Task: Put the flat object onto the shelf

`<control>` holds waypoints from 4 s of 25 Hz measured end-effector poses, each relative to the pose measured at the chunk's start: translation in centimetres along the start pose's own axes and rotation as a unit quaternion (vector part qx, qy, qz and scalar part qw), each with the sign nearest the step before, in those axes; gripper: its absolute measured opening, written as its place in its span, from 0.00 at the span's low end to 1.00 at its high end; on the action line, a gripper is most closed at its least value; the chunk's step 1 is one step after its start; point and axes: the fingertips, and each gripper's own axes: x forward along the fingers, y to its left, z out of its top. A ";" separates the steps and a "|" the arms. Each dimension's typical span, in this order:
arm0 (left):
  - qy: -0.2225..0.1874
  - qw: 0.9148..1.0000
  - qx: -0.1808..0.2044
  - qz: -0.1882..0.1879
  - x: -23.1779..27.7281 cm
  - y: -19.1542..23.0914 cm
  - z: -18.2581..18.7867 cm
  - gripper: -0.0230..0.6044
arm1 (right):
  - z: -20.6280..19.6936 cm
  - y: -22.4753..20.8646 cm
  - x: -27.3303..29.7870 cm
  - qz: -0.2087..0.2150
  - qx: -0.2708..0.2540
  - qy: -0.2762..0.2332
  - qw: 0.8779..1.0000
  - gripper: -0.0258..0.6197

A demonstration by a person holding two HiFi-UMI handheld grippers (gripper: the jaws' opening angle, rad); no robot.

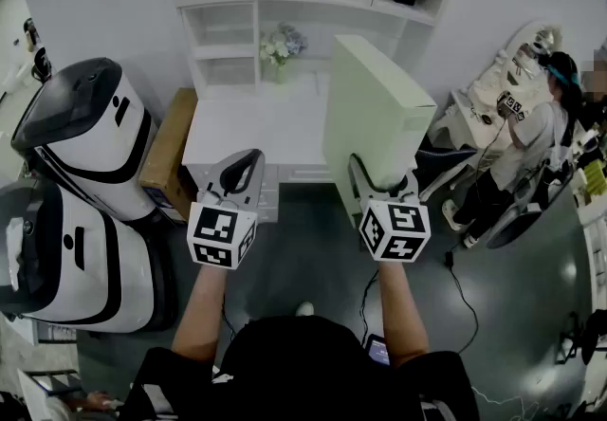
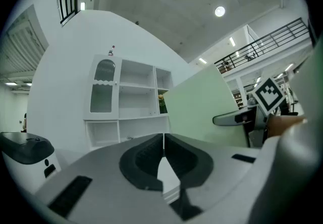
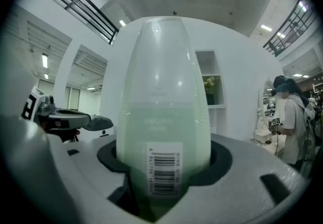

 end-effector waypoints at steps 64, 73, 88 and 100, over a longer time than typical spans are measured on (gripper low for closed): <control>0.040 0.998 -0.014 0.036 15.3 1.6 -3.9 0.05 | -3.6 -7.6 14.0 0.064 0.020 0.024 0.997 0.50; 0.042 0.999 -0.014 0.025 19.5 5.7 -3.6 0.05 | -2.7 -7.8 19.6 0.052 0.028 0.027 0.998 0.50; 0.039 0.999 -0.021 -0.002 25.1 11.7 -3.8 0.05 | -1.3 -6.7 27.3 0.032 0.017 0.034 0.999 0.50; 0.038 0.999 -0.031 -0.006 28.2 17.3 -4.8 0.05 | -1.1 -5.0 33.3 0.022 0.013 0.039 0.999 0.50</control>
